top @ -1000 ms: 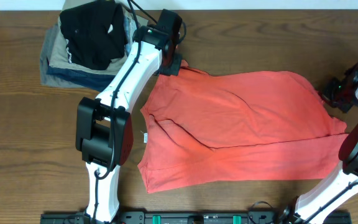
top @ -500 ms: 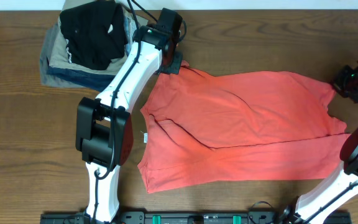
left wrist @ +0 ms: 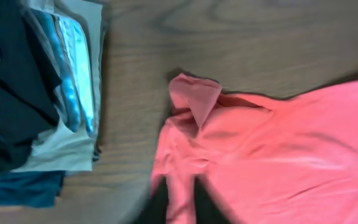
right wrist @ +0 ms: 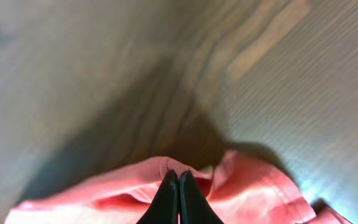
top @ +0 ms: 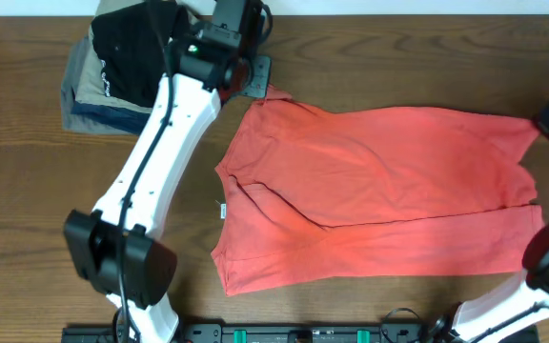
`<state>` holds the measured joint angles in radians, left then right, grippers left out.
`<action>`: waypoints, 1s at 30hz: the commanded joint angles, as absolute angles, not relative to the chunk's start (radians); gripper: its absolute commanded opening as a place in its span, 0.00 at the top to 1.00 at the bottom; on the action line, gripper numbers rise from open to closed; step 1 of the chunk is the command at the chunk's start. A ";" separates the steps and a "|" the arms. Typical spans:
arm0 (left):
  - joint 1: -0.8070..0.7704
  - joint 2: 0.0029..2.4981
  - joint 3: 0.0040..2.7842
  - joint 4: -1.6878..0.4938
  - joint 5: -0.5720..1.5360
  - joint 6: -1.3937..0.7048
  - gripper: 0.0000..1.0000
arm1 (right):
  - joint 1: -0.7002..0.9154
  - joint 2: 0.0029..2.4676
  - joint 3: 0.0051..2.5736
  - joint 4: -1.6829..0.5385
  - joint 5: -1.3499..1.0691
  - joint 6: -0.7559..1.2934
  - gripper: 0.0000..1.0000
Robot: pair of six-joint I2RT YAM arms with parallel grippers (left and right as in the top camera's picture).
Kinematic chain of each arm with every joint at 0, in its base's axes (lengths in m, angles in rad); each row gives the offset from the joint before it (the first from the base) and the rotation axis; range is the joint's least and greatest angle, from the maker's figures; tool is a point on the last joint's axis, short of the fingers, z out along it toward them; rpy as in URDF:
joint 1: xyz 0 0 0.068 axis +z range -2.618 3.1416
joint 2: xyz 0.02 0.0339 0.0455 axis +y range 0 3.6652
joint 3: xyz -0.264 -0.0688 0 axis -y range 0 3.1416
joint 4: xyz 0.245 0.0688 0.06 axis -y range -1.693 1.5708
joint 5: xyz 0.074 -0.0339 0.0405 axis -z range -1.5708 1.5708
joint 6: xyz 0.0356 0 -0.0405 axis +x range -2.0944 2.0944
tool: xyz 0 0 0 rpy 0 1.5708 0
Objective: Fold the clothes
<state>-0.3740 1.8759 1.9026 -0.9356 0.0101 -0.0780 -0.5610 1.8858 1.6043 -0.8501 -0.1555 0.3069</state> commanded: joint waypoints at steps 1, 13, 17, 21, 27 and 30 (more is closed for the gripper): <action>-0.371 1.914 1.900 -0.942 0.071 -0.096 0.34 | -0.568 1.824 1.624 -0.861 -0.165 0.317 0.99; -0.369 2.138 1.900 -0.792 0.120 0.031 0.01 | -0.545 1.825 1.623 -0.875 -0.166 0.313 0.99; -0.369 2.191 1.900 -0.745 0.120 0.056 0.01 | -0.529 1.825 1.623 -0.872 -0.166 0.308 0.99; -0.368 2.234 1.900 -0.703 0.119 0.079 0.01 | -0.514 1.825 1.623 -0.872 -0.166 0.299 0.99; -0.369 2.252 1.900 -0.698 0.120 0.078 0.36 | -0.506 1.825 1.623 -0.872 -0.165 0.298 0.99; -0.369 2.252 1.900 -0.697 0.120 0.078 0.66 | -0.506 1.825 1.623 -0.872 -0.165 0.298 0.99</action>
<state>-0.3740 2.2433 1.9018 -0.6987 0.1097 0.0631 -0.5144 1.8259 1.6119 -0.8719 -0.1646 0.3058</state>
